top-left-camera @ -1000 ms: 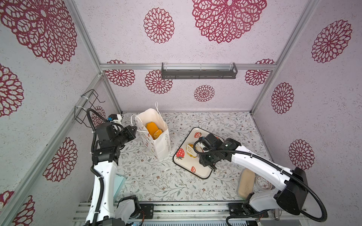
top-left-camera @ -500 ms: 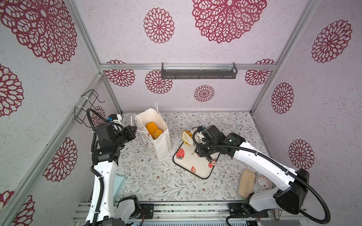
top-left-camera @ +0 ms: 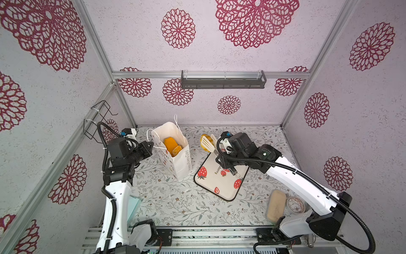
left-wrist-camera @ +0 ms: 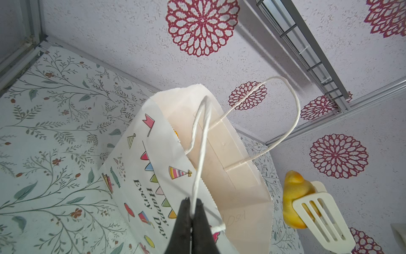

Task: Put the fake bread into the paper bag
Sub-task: 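Lift the croissant in the tongs and carry it over the bag opening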

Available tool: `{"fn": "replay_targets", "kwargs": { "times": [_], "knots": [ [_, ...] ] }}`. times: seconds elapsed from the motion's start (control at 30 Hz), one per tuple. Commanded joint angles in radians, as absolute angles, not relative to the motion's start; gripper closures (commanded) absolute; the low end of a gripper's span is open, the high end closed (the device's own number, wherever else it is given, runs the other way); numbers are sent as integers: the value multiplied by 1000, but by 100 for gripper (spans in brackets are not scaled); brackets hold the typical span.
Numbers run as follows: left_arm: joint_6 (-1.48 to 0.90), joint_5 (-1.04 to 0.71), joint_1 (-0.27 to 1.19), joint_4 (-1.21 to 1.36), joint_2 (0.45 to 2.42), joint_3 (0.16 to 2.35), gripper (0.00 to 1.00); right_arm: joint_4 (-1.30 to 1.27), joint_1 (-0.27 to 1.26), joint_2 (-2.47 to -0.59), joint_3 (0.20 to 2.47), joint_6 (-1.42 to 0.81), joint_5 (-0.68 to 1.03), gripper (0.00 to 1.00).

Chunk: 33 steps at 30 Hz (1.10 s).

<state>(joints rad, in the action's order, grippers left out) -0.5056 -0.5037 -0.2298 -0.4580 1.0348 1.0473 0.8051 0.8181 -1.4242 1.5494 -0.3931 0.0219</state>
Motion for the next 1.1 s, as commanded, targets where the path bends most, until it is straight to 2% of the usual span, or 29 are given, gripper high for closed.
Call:
{"fn": "replay_targets", "kwargs": {
  "times": [0.0,1.07],
  "knots": [
    [-501,-497,-232,-448,1037,1038,100,758,819,-1430,1627,-352,15,61],
    [-499,-492,-232,-449,1036,1037,100,741,944,-1764,2099,-275,120,61]
  ]
}}
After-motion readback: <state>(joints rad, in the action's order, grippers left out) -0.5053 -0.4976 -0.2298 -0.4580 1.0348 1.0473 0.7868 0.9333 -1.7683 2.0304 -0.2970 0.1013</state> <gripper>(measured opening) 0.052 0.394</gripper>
